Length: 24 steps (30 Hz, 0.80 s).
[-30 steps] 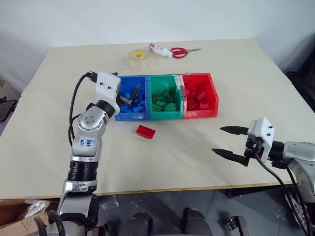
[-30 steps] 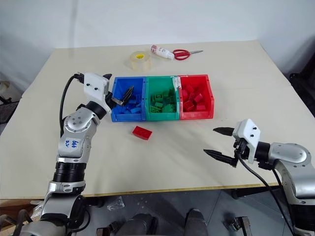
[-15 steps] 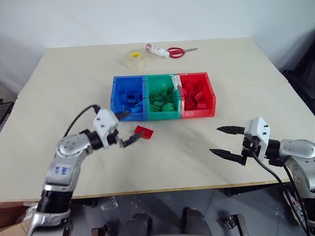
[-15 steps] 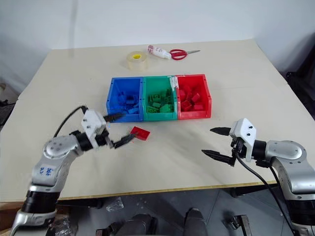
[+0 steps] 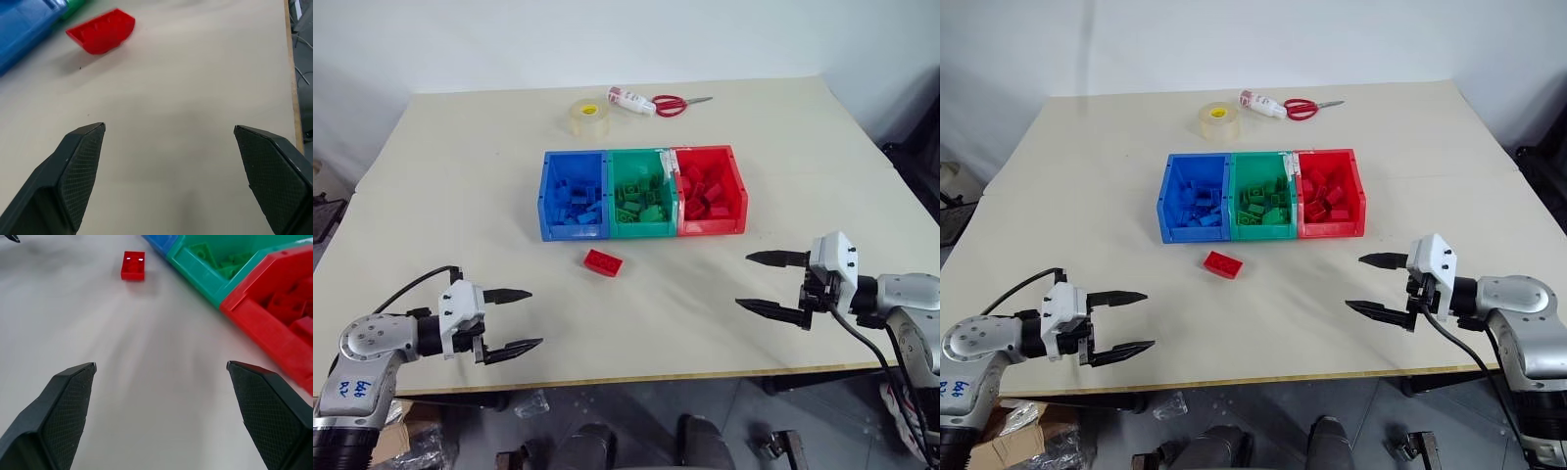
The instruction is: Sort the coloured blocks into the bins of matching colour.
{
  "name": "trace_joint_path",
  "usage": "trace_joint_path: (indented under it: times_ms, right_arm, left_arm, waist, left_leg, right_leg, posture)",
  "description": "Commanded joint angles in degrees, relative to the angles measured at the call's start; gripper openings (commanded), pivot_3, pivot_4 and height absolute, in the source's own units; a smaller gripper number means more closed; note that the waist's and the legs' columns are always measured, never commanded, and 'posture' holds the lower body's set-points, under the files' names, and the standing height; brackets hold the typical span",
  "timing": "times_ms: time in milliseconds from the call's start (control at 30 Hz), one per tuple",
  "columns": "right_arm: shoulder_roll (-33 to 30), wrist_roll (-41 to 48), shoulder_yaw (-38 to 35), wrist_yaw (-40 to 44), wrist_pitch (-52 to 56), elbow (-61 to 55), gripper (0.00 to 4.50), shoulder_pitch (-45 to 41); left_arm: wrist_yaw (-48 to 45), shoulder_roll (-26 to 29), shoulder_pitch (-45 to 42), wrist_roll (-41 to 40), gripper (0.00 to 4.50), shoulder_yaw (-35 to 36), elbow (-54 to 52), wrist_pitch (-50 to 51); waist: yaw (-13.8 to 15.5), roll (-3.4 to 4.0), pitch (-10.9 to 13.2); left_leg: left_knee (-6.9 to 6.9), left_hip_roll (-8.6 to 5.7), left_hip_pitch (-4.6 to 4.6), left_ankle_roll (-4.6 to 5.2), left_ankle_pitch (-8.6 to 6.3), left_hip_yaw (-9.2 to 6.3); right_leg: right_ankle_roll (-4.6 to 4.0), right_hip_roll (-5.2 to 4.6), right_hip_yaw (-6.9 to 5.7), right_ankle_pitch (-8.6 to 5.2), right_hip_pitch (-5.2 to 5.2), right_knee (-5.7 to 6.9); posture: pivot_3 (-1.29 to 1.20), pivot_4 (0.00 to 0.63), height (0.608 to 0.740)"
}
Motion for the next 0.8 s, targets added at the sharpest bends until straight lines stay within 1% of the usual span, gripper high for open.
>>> trace_joint_path:
  times_ms: [33, 167, 233, 467, 667, 767, 800]
  right_arm:
    - [-0.70, 0.51, -0.81, -0.11, -0.46, -0.39, 4.50, -0.92]
    - [-0.66, 0.52, -0.74, -0.73, -0.22, -1.06, 4.50, -0.83]
    - [-0.71, 0.59, -0.92, -1.16, -0.08, -1.44, 4.50, -0.72]
    - [-1.02, 0.98, -2.21, -2.46, 0.19, -3.35, 4.50, 1.48]
    - [-1.01, 1.34, -3.04, -3.64, 0.28, -4.78, 4.50, 3.27]
    - [-0.92, 1.34, -3.54, -4.16, 0.16, -5.20, 4.50, 3.99]
    - [-0.90, 1.34, -3.65, -4.24, 0.14, -5.30, 4.50, 4.14]
  left_arm:
    - [4.82, -3.42, -4.60, 3.35, 4.49, -3.39, 1.62, -1.06]
    - [11.98, -9.89, -12.87, 10.55, 4.49, -8.30, 11.38, -4.89]
    - [13.24, -11.94, -16.29, 12.97, 4.49, -10.14, 16.75, -8.09]
    - [12.52, -17.11, -23.71, 15.12, 4.49, -13.81, 28.88, -15.26]
    - [12.12, -20.99, -27.22, 15.47, 4.49, -15.41, 33.63, -18.19]
    - [10.65, -22.51, -28.21, 14.38, 3.93, -15.60, 34.32, -17.11]
    - [10.36, -22.79, -28.33, 14.20, 3.64, -15.56, 34.38, -16.83]
  waist:
    - [-0.04, 0.00, 0.00]
    - [-0.09, -0.02, -0.01]
    - [-0.17, -0.03, -0.02]
    - [-0.27, -0.03, -0.03]
    - [0.16, -0.03, -0.03]
    - [0.18, -0.03, -0.03]
    - [0.14, -0.03, -0.03]
  left_leg:
    - [0.00, 0.00, 0.00, 0.00, 0.00, 0.01]
    - [0.04, -0.03, 0.02, 0.00, 0.00, 0.02]
    - [0.04, -0.03, 0.01, 0.00, 0.00, 0.03]
    - [0.05, -0.03, 0.01, 0.00, 0.00, 0.05]
    - [0.22, -0.11, -0.04, 0.02, 0.01, 0.01]
    - [0.29, -0.12, -0.07, 0.03, 0.00, -0.01]
    - [0.31, -0.13, -0.08, 0.04, -0.01, -0.02]
  right_leg:
    - [0.00, 0.00, 0.00, 0.00, 0.01, 0.00]
    - [0.02, 0.00, 0.00, 0.01, 0.01, 0.07]
    - [0.02, 0.00, -0.01, 0.01, -0.01, 0.09]
    - [0.03, -0.01, -0.02, 0.02, -0.03, 0.09]
    - [0.07, -0.06, -0.01, 0.04, 0.02, 0.12]
    - [0.08, -0.06, -0.01, 0.04, 0.04, 0.14]
    - [0.08, -0.06, -0.01, 0.04, 0.03, 0.15]
  posture:
    - [0.00, 0.150, 0.740]
    - [0.00, 0.150, 0.740]
    - [0.00, 0.150, 0.740]
    - [0.00, 0.150, 0.740]
    - [0.00, 0.150, 0.740]
    - [0.00, 0.150, 0.740]
    - [0.00, 0.150, 0.740]
